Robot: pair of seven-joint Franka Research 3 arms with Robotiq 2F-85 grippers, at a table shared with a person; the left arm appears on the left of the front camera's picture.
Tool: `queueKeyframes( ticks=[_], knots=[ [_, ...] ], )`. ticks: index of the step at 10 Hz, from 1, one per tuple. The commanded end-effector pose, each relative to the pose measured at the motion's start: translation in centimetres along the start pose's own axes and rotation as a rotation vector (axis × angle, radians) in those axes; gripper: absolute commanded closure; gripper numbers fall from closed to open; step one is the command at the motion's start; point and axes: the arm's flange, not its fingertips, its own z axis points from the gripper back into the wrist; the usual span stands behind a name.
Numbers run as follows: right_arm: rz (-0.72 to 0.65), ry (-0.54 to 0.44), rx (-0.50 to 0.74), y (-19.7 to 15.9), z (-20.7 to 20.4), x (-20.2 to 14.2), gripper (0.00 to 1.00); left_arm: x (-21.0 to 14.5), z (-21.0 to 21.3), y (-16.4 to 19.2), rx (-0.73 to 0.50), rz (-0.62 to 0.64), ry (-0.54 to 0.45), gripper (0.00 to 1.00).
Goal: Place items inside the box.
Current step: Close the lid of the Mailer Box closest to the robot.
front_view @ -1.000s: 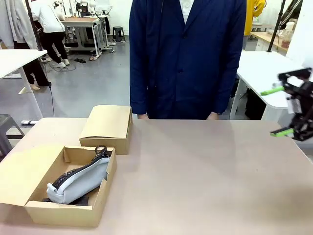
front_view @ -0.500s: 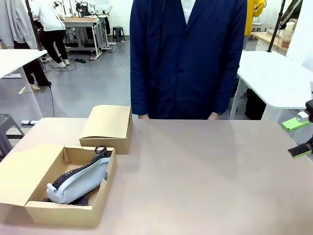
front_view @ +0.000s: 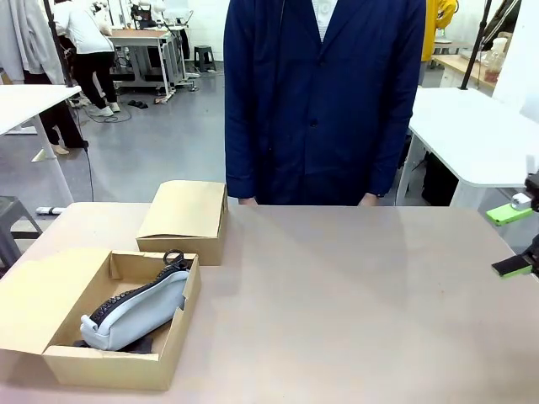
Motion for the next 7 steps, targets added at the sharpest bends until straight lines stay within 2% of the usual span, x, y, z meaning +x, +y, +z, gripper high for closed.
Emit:
queueKeyframes(
  ticks=[1,5,6,7],
  knots=[
    [-0.011,-0.009,0.023,0.5,0.2,-0.3,0.00,-0.2,0.0,-0.2,-0.013,-0.012,0.000,0.00],
    [-0.011,-0.009,0.023,0.5,0.2,-0.3,0.00,0.0,0.0,0.0,0.000,0.000,0.000,0.00],
    [-0.011,-0.009,0.023,0.5,0.2,-0.3,0.00,-1.6,-3.5,-2.2,-0.074,-0.203,0.266,0.00],
    [-0.011,-0.009,0.023,0.5,0.2,-0.3,0.00,-4.2,-5.9,-4.0,-0.219,-0.458,0.479,0.00]
  ],
)
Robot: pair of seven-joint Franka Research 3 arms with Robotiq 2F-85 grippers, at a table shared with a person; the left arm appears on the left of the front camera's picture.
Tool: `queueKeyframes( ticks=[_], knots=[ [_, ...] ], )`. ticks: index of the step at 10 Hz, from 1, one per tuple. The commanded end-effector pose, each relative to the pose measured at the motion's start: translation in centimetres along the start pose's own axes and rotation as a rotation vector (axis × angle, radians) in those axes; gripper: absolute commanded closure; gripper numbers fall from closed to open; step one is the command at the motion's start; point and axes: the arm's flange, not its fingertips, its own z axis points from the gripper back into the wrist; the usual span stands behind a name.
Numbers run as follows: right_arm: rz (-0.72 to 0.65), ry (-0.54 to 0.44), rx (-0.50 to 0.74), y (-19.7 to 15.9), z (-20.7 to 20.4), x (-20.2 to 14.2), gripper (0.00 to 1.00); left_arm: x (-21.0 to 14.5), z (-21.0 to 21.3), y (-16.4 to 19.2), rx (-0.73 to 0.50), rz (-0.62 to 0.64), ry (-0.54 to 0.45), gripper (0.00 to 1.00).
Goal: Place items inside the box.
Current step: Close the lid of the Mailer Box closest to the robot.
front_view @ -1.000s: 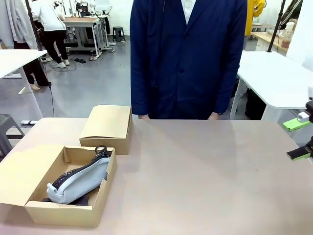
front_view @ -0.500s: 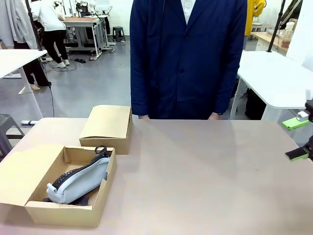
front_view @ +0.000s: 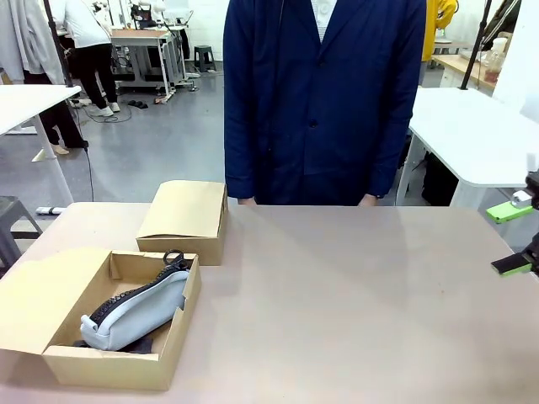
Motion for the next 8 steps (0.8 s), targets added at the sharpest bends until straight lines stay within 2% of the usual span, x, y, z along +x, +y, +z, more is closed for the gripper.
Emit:
queueKeyframes(
  ticks=[1,2,3,5,6,7,8],
  knots=[
    [-0.014,-0.005,0.020,0.4,0.2,-0.3,0.00,-2.8,-3.7,-3.3,-0.322,-0.475,0.420,0.00],
    [-0.014,-0.005,0.020,0.4,0.2,-0.3,0.00,-3.8,-3.9,-3.8,-0.383,-0.618,0.493,0.00],
    [-0.014,-0.005,0.020,0.4,0.2,-0.3,0.00,-4.1,-3.5,-3.2,-0.368,-0.775,0.498,0.00],
    [-0.014,-0.005,0.020,0.4,0.2,-0.3,0.00,-3.6,-1.3,0.7,-0.049,-1.072,0.545,0.00],
    [-0.014,-0.005,0.020,0.4,0.2,-0.3,0.00,-3.2,0.5,3.8,0.165,-1.239,0.561,0.00],
    [-0.014,-0.005,0.020,0.4,0.2,-0.3,0.00,-2.6,2.5,6.2,0.257,-1.282,0.544,0.00],
    [-0.014,-0.005,0.020,0.4,0.2,-0.3,0.00,-0.9,4.4,7.9,0.271,-1.275,0.435,0.00]
  ],
)
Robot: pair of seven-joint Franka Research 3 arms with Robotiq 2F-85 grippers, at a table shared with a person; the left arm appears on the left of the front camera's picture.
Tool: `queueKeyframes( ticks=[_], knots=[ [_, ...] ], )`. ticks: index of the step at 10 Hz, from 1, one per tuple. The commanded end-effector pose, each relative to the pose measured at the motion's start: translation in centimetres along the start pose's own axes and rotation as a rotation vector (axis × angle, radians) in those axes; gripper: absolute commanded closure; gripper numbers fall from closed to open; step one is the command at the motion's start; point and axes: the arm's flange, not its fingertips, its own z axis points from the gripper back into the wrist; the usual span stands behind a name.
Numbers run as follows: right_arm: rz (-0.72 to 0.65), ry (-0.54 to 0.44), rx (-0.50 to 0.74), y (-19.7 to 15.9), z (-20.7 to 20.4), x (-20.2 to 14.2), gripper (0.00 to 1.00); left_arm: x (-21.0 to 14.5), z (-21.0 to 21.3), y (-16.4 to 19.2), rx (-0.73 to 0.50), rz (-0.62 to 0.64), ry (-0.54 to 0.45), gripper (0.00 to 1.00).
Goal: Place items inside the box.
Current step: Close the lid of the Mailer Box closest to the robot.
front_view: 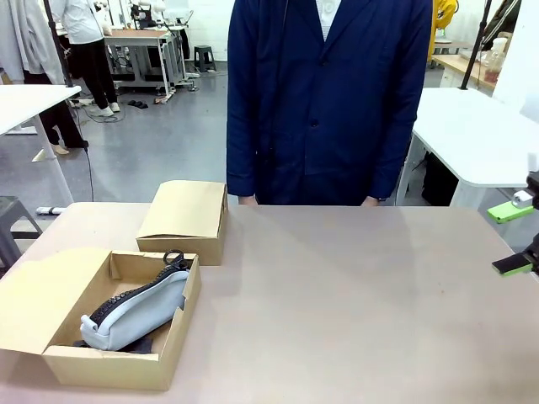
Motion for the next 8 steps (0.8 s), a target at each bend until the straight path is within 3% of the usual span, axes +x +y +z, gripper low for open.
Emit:
queueKeyframes(
  ticks=[1,2,5,6,7,8],
  knots=[
    [-0.013,-0.004,0.019,0.4,0.1,-0.2,0.00,-2.0,2.9,4.4,0.387,-0.070,-0.184,0.00],
    [-0.013,-0.004,0.019,0.4,0.1,-0.2,0.00,0.0,0.0,0.0,0.000,0.000,0.000,0.00],
    [-0.013,-0.004,0.019,0.4,0.1,-0.2,0.00,0.0,0.0,0.0,0.000,0.000,0.000,0.00],
    [-0.013,-0.004,0.019,0.4,0.1,-0.2,0.00,-1.2,0.3,1.3,0.052,-0.011,-0.023,0.00],
    [-0.013,-0.004,0.019,0.4,0.1,-0.2,0.00,-1.5,-0.3,2.7,0.229,-0.143,0.032,0.00],
    [-0.013,-0.004,0.019,0.4,0.1,-0.2,0.00,-1.8,-0.1,4.1,0.221,-0.234,0.039,0.00]
  ],
)
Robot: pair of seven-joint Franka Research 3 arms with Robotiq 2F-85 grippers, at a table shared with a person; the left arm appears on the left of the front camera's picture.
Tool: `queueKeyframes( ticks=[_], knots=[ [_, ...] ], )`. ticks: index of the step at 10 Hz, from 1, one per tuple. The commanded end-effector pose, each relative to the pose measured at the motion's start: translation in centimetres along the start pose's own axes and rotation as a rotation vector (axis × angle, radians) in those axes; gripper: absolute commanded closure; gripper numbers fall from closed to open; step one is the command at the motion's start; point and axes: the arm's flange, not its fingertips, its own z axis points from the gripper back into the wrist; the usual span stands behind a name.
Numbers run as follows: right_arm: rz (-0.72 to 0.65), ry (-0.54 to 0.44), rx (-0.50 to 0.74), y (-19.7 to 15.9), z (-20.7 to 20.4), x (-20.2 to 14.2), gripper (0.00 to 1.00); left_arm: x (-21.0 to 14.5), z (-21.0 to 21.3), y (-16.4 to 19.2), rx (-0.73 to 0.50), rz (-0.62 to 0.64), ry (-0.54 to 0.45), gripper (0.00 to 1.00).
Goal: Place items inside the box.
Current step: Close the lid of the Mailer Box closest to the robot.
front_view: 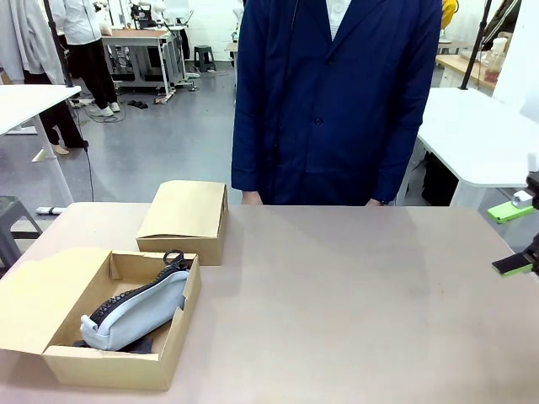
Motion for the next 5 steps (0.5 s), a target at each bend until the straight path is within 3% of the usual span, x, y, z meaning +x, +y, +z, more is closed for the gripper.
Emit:
queueKeyframes(
  ticks=[1,3,5],
  knots=[
    [-0.012,-0.005,0.020,0.4,0.1,-0.2,0.00,-1.4,-0.8,2.1,0.030,-0.176,-0.039,0.00],
    [-0.012,-0.005,0.020,0.4,0.1,-0.2,0.00,-3.2,0.3,4.8,-0.050,-0.249,-0.065,0.00],
    [-0.012,-0.005,0.020,0.4,0.1,-0.2,0.00,-5.9,0.9,7.2,-0.047,-0.201,-0.031,0.00]
  ],
)
